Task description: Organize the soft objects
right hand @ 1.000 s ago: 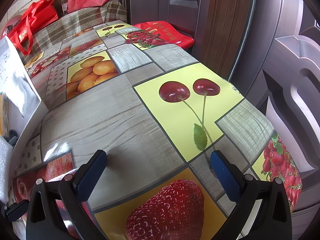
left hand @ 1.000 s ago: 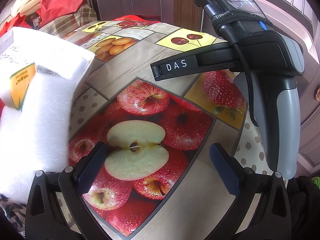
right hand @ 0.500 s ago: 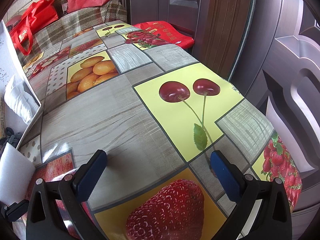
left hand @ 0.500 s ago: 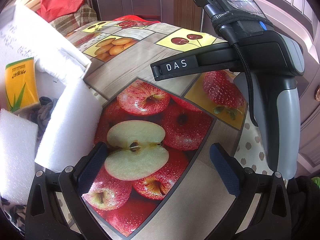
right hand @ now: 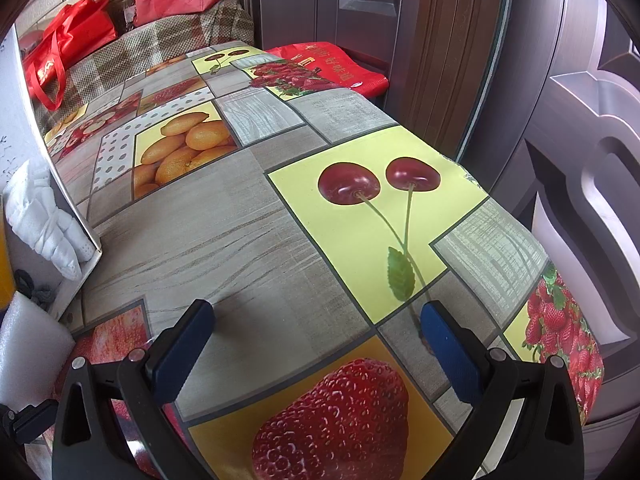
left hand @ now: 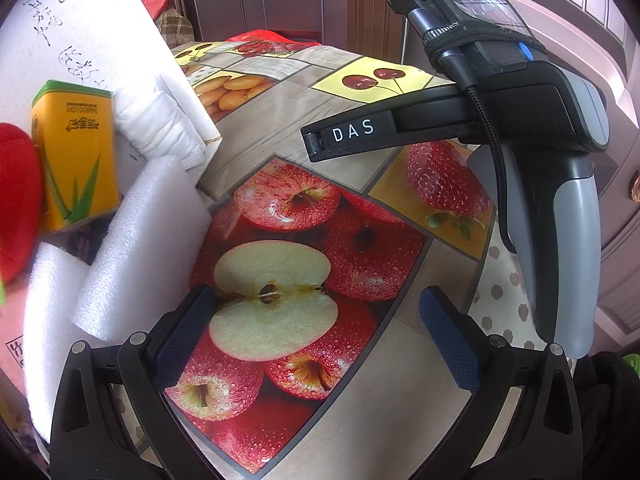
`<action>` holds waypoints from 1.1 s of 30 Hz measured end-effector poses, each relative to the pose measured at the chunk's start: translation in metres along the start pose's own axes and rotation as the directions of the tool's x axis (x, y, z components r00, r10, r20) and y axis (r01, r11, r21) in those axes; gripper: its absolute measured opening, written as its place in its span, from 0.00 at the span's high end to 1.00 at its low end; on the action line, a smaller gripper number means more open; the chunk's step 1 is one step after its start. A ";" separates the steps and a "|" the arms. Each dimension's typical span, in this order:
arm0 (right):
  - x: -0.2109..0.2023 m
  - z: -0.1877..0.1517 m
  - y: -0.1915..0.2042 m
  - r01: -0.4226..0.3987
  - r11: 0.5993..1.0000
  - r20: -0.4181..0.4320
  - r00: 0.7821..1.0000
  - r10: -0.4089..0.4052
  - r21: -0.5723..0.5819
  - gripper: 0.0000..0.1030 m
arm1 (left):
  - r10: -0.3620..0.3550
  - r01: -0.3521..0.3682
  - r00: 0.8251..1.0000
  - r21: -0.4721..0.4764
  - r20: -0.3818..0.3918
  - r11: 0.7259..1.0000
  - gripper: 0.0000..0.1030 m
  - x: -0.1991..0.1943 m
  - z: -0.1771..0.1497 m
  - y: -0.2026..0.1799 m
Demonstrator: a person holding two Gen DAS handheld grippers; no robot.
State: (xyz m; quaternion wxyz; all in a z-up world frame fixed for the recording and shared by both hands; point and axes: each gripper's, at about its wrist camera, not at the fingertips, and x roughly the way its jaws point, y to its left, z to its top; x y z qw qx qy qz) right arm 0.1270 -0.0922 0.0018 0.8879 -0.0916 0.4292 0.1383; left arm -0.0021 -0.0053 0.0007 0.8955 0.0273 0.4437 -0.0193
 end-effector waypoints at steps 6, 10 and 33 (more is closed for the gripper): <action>0.000 0.000 0.000 0.000 1.000 0.000 1.000 0.000 0.000 0.00 | 0.000 0.000 1.000 0.000 0.000 1.000 0.01 0.000 0.000 0.000; 0.000 0.000 0.000 0.000 1.000 0.000 1.000 0.000 0.000 0.00 | 0.000 0.000 1.000 0.000 0.000 1.000 0.01 0.000 0.000 0.000; 0.000 0.000 0.000 0.000 1.000 0.000 1.000 0.000 0.000 0.00 | 0.000 0.000 1.000 0.000 0.000 1.000 0.01 0.002 0.001 0.001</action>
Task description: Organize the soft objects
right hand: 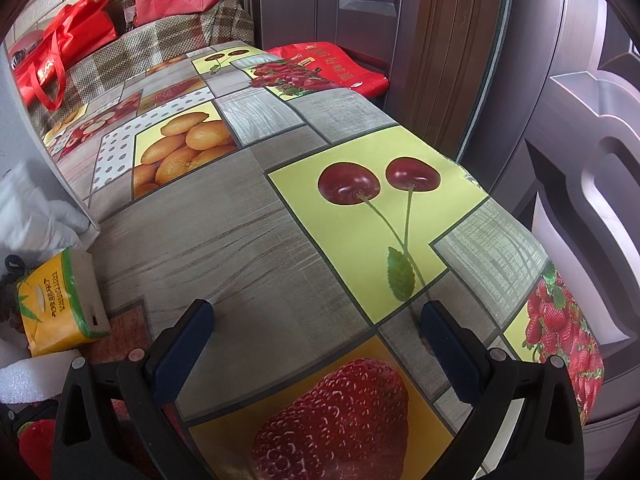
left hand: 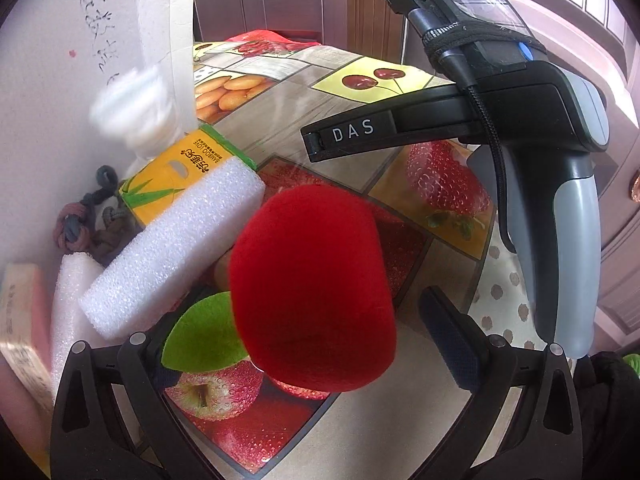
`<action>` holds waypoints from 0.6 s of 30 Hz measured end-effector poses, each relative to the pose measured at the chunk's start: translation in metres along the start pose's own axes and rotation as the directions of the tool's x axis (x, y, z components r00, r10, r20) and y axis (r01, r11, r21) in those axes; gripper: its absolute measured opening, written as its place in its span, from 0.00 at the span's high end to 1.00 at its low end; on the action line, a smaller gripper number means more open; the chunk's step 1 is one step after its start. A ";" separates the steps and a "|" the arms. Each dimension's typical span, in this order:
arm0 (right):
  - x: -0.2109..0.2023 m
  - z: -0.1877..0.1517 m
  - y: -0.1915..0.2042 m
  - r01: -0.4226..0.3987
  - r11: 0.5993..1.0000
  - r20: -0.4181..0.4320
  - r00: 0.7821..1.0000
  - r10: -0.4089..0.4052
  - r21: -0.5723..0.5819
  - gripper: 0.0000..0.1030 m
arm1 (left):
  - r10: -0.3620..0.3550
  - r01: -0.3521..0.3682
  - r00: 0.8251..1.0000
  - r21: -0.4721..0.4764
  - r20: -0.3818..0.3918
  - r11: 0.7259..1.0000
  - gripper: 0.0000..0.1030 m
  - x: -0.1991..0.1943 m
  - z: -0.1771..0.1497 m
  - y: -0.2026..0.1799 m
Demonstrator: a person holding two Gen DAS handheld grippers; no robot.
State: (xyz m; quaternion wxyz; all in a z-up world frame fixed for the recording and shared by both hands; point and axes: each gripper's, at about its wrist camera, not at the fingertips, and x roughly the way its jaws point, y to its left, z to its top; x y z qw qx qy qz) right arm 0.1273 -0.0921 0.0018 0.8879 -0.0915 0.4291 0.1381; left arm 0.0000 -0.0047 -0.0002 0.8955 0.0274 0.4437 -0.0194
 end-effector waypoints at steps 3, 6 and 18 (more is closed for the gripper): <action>0.000 0.000 0.000 0.000 1.000 0.000 1.000 0.000 0.000 0.00 | 0.000 0.000 1.000 0.000 0.000 1.000 0.01 0.000 0.000 0.000; 0.000 0.000 -0.001 0.000 1.000 0.000 1.000 0.000 0.000 0.00 | 0.000 0.000 1.000 0.000 0.000 1.000 0.01 0.000 0.000 0.000; 0.001 0.000 0.000 0.000 1.000 0.000 1.000 0.000 0.000 0.00 | 0.000 0.000 1.000 0.000 0.000 1.000 0.01 0.000 0.000 0.000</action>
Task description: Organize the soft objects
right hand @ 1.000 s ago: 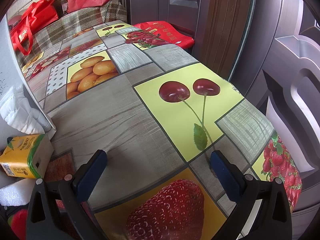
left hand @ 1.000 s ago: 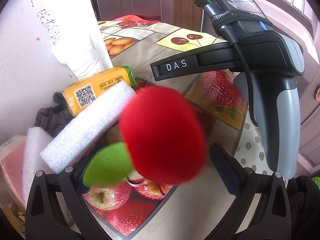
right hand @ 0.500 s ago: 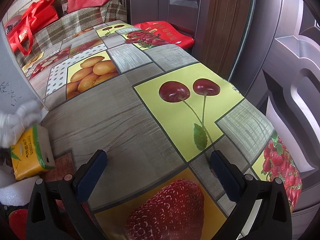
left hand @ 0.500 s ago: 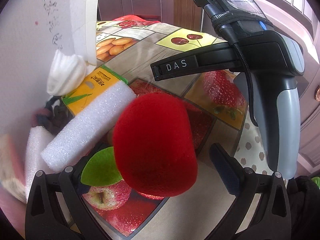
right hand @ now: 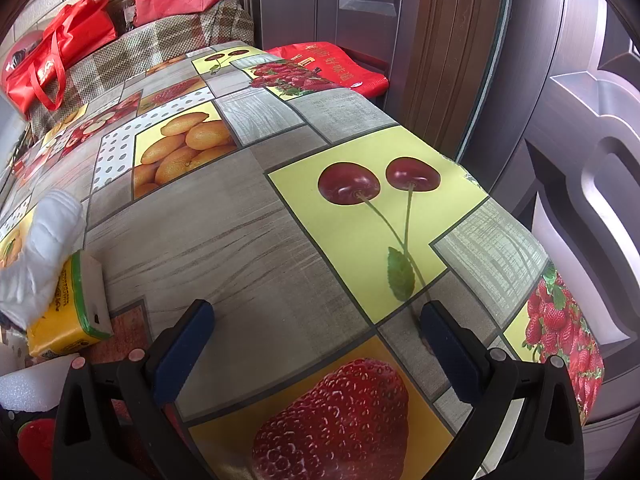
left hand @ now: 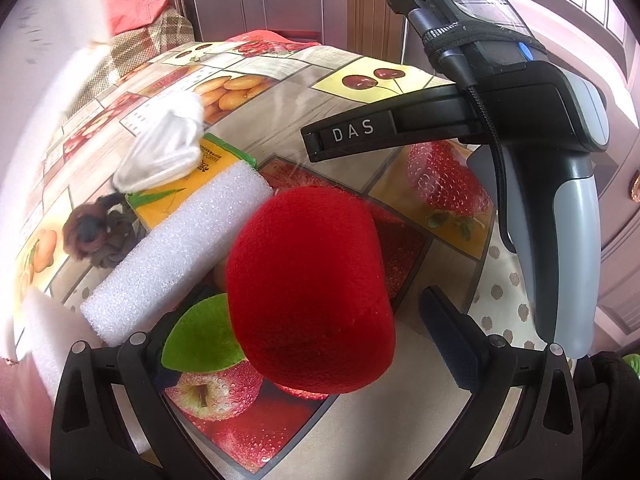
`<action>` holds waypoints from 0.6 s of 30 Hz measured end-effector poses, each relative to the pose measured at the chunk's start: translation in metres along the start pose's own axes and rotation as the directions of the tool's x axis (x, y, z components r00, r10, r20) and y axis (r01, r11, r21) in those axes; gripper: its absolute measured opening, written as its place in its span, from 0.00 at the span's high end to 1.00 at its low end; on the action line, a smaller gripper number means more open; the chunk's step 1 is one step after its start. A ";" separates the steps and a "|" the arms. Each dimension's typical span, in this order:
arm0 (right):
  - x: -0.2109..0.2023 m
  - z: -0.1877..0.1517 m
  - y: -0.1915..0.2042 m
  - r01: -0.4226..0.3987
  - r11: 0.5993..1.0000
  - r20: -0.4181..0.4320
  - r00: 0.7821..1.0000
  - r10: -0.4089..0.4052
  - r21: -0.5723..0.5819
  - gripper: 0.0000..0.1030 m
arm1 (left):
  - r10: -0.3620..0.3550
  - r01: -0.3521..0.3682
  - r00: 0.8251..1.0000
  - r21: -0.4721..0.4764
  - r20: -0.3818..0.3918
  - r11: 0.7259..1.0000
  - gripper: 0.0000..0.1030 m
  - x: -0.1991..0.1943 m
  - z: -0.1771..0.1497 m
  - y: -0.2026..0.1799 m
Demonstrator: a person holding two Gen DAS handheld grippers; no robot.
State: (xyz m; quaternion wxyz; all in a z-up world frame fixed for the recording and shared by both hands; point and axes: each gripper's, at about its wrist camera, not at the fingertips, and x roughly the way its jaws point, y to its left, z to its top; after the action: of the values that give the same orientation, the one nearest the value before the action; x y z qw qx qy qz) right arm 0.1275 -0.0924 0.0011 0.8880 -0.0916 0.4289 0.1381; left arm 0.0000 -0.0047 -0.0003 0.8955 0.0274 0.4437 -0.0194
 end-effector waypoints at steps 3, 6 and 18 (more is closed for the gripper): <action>0.000 0.000 -0.001 0.000 1.000 0.000 1.000 0.000 0.000 0.00 | 0.000 0.000 1.000 0.000 0.000 1.000 0.01 0.000 0.000 0.000; 0.000 0.000 -0.001 0.000 1.000 0.000 1.000 0.000 0.000 0.00 | 0.000 0.000 1.000 0.000 0.000 1.000 0.01 0.000 0.000 0.000; -0.001 0.000 -0.001 0.000 1.000 0.000 1.000 0.000 0.000 0.00 | 0.000 0.000 1.000 0.000 0.000 1.000 0.01 0.000 0.000 0.000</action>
State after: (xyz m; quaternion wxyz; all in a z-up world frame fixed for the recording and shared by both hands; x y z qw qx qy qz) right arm 0.1277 -0.0934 0.0017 0.8880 -0.0916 0.4290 0.1382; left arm -0.0001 -0.0047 -0.0003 0.8956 0.0273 0.4437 -0.0195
